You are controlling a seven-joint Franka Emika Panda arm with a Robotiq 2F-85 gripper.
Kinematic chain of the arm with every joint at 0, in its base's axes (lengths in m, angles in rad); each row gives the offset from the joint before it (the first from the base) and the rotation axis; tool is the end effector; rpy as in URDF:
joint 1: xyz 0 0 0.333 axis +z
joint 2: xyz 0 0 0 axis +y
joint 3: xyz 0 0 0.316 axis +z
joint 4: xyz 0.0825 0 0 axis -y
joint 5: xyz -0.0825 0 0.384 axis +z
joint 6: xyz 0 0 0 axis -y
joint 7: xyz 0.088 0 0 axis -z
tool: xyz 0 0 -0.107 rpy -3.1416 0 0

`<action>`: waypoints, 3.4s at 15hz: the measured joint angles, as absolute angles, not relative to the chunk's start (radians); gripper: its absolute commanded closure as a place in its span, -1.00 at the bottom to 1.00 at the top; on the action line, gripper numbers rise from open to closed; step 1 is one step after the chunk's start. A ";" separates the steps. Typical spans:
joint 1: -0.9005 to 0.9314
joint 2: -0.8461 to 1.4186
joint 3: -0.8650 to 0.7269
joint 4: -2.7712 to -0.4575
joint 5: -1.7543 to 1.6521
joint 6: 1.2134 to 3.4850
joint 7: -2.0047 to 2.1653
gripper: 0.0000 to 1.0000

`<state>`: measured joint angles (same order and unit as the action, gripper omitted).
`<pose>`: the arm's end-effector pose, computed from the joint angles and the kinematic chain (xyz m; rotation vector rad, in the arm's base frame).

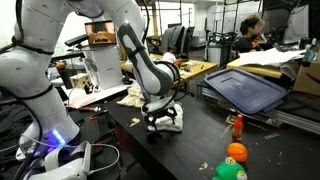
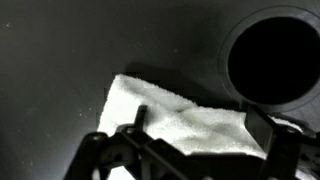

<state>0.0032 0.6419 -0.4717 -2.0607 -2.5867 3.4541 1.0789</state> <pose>0.4162 -0.1618 0.1290 2.3952 1.6288 0.0508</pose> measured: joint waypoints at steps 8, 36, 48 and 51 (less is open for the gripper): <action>0.004 0.736 -0.464 -1.976 -2.596 3.454 1.126 -1.00; 0.042 0.792 -0.553 -1.900 -2.595 3.462 1.798 0.99; 0.096 0.820 -0.628 -1.880 -2.593 3.453 1.971 1.00; 0.096 0.821 -0.631 -1.880 -2.594 3.452 2.023 0.50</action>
<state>0.0961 0.8207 -0.6306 -1.8796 -2.5936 3.4525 2.0227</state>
